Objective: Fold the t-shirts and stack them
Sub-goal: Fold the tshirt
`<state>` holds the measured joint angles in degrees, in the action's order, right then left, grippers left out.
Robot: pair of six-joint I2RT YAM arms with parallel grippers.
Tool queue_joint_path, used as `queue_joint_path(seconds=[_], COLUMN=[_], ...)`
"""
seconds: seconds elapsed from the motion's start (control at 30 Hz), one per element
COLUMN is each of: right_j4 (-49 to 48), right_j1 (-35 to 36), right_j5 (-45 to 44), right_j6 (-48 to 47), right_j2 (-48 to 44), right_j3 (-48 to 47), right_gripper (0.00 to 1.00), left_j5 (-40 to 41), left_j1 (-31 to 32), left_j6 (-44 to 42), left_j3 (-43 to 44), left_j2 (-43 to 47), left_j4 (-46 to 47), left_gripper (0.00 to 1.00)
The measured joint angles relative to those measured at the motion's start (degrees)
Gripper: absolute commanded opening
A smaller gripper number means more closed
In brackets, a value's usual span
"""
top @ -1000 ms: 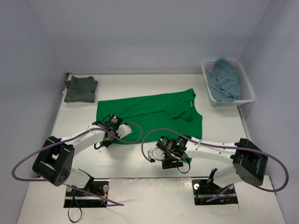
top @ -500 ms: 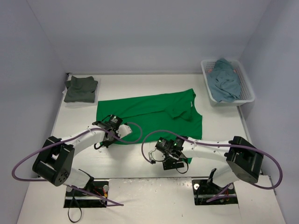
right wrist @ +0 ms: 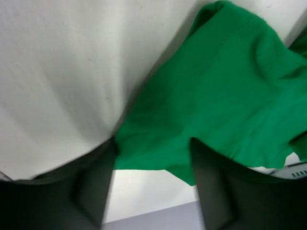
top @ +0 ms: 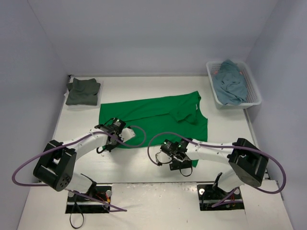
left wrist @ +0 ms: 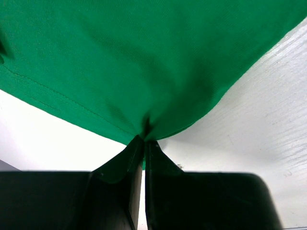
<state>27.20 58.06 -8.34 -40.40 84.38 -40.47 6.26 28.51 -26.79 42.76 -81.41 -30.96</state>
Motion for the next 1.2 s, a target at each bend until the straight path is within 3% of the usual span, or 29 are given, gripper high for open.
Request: queue_joint_path(seconds=[0.07, 0.13, 0.17, 0.27, 0.53, 0.87, 1.2], right_j4=[0.52, 1.01, 1.38, 1.84, 0.94, 0.74, 0.13], right_j1=[-0.9, -1.86, -2.23, -3.15, -6.86, -17.0, -24.37], right_j5=[-0.31, -0.46, -0.61, -1.14, 0.07, 1.97, 6.67], right_j6=[-0.63, -1.09, -1.33, -2.1, -3.32, -7.76, -10.34], right_j2=[1.14, 2.27, 2.86, 4.2, 2.45, -13.92, -9.88], right_j3=[-0.35, -0.63, -0.85, -1.2, -0.79, -8.22, -14.36], right_gripper=[0.37, 0.29, 0.15, 0.0, 0.0, 0.0, 0.0], left_j5=[0.0, 0.0, 0.0, 0.0, 0.02, 0.81, 1.79], left_j1=[0.0, 0.0, 0.0, 0.0, 0.0, -0.02, -0.02], left_j6=[0.0, 0.0, 0.0, 0.0, 0.0, -0.02, -0.42], left_j3=[0.0, 0.0, 0.0, 0.0, 0.0, 0.22, 1.86], left_j2=[0.0, 0.0, 0.0, 0.0, 0.0, 2.8, 4.42], left_j4=[0.0, 0.0, 0.0, 0.0, -0.04, -1.05, -1.75], left_gripper=[0.0, 0.0, 0.0, 0.0, 0.0, 0.0, 0.0])
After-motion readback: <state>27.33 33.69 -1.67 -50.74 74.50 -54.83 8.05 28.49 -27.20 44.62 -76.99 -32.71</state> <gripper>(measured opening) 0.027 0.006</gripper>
